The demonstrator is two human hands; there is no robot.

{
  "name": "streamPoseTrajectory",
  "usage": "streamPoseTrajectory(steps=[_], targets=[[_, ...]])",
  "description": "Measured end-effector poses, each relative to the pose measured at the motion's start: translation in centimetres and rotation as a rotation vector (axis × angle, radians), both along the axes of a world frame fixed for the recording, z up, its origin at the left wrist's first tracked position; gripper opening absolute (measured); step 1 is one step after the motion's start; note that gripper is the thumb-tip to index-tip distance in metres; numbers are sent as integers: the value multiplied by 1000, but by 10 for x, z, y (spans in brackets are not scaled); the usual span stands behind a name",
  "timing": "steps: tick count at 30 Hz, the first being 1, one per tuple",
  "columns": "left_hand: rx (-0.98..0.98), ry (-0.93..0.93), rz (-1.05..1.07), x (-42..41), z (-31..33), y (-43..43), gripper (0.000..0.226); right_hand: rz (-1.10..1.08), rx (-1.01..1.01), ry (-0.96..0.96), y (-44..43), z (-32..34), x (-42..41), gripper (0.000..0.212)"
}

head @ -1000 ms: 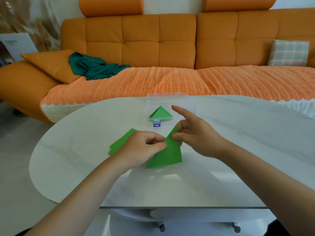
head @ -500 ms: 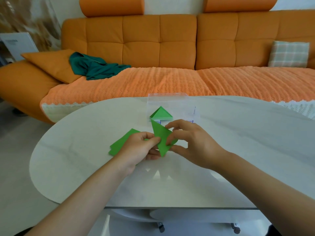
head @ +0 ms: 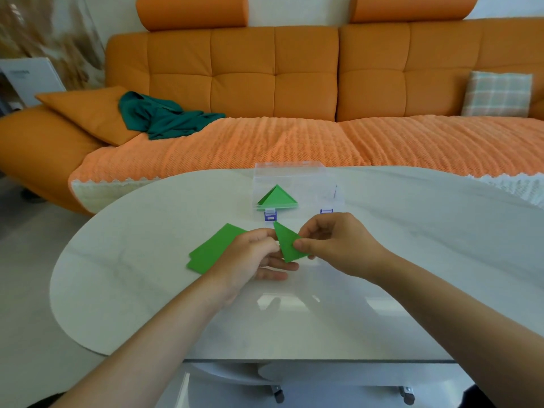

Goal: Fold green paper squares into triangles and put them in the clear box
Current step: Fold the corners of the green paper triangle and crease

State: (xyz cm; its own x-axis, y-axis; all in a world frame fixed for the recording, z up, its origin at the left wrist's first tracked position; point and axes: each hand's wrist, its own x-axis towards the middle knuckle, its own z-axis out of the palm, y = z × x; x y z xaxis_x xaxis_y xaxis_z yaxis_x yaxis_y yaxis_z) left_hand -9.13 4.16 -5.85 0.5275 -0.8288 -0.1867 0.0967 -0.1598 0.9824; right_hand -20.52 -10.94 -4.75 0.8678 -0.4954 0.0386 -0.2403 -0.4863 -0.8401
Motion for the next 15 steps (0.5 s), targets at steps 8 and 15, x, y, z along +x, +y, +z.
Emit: streamPoseTrajectory(steps=[8,15], targets=[[-40,-100,113,-7,-10,-6,17,-30,162,7,2,3,0,20],[-16,-171,138,-5,-14,-7,22,-22,232,70,-7,5,-1,9]])
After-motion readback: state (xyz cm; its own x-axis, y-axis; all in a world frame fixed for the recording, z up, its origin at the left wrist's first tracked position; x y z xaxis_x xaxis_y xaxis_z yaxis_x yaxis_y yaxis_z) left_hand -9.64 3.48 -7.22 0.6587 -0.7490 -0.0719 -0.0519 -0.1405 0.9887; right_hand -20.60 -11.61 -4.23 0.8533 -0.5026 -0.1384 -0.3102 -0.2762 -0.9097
